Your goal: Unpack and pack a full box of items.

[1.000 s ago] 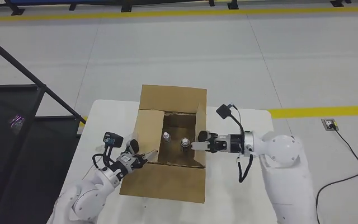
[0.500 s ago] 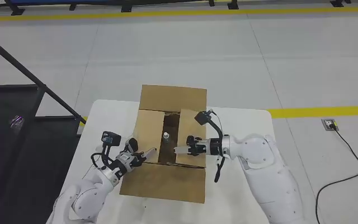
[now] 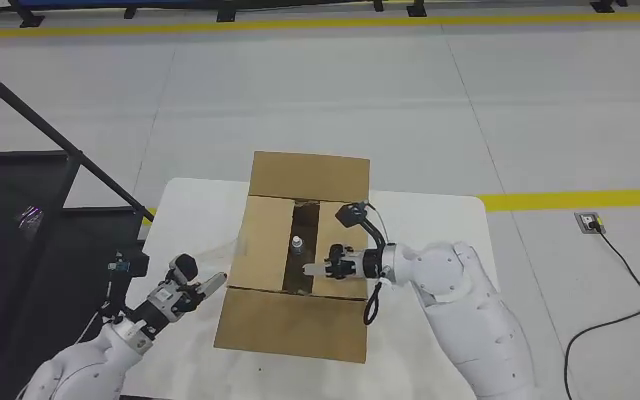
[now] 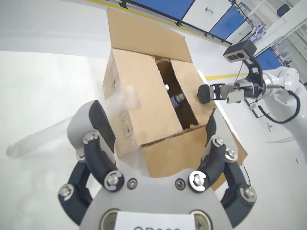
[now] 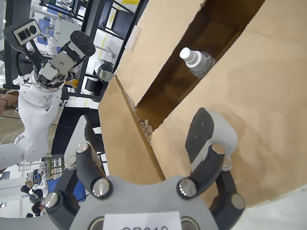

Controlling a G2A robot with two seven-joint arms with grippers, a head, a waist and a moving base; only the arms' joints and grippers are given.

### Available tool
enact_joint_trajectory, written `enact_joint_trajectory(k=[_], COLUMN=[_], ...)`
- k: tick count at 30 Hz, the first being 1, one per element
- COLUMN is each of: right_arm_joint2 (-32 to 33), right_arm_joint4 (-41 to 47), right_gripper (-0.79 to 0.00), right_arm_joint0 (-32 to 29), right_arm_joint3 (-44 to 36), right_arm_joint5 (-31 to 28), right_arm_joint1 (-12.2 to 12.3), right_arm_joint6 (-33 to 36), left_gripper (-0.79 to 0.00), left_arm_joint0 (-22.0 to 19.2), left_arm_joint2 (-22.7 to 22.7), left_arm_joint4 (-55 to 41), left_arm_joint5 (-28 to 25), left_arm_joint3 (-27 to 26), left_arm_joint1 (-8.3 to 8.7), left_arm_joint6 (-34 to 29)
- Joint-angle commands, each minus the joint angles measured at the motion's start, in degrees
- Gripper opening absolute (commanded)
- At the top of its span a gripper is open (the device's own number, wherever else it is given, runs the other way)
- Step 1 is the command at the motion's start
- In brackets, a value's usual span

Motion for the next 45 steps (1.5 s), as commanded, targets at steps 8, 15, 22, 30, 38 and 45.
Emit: enact_joint_trajectory(k=[8,15,22,30,38,45], right_arm_joint2=[1.42,3.02,3.83,4.07,5.99,3.87], right_arm_joint4=[1.08,0.63,-0.06,-0.82,-0.37,-1.11], right_gripper=[0.000,0.000,0.000,0.000,0.000,0.000], right_arm_joint0=[-0.60,-2.19,-2.63,-3.98,-4.69,-1.29], right_arm_joint3=[-3.85,-9.24,-10.82,-10.97,-8.50,-2.00], right_arm_joint5=[-0.11,1.53,3.12,4.14,11.03,15.73], right_arm_joint1=[0.91,1.79,2.17,2.35,2.29,1.54], right_arm_joint6=[-2.45,-4.22,-4.37,-7.47,-21.62,-30.62], left_gripper=[0.000,0.000,0.000,0.000,0.000,0.000], left_arm_joint0=[5.16,4.31,1.57,-0.60,-2.45,-2.80], left_arm_joint2=[-3.78,-1.48,2.16,6.96,9.62,9.45], left_arm_joint4=[-8.29,-19.31,-27.41,-31.90,-39.04,-45.76], left_arm_joint5=[-10.05,-12.64,-14.61,-13.85,-13.92,-13.51], left_arm_joint3=[3.12,7.58,11.61,13.03,13.72,12.95], left_arm_joint1=[1.52,2.56,3.56,4.96,6.62,8.14], left_arm_joint6=[-13.42,-22.99,-31.59,-33.28,-33.20,-33.62])
